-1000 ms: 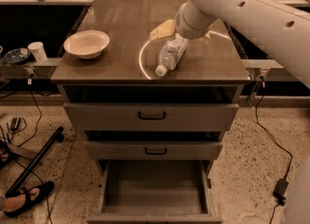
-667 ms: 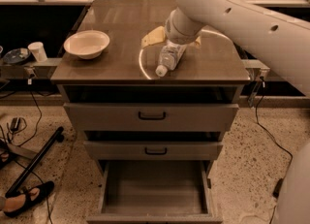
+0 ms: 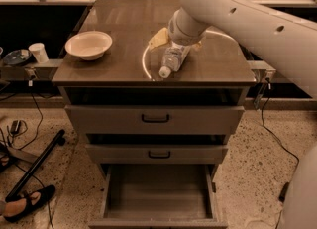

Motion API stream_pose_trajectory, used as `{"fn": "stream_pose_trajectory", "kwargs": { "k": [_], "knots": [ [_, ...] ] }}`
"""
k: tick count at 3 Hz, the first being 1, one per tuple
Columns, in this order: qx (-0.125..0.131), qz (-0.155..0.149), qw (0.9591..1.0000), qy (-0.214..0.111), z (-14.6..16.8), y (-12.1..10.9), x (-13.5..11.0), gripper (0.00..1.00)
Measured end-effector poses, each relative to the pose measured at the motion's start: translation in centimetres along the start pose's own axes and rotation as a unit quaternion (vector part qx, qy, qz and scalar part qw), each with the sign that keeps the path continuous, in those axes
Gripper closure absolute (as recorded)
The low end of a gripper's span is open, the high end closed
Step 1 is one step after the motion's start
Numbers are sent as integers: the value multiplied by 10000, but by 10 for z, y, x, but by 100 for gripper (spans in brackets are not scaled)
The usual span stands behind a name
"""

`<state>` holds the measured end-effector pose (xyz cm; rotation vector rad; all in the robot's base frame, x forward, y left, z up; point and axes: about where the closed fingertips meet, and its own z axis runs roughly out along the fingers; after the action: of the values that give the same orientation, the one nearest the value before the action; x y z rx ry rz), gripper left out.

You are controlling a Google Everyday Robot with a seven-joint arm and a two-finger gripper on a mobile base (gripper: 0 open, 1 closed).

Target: Place blue plastic bottle into bottom drawer

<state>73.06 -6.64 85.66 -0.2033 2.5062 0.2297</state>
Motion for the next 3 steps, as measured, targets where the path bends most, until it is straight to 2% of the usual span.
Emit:
{"fn": "stream_pose_trajectory", "kwargs": {
  "k": [3],
  "knots": [
    [0,0,10000,1,0,0,0,89]
  ]
}}
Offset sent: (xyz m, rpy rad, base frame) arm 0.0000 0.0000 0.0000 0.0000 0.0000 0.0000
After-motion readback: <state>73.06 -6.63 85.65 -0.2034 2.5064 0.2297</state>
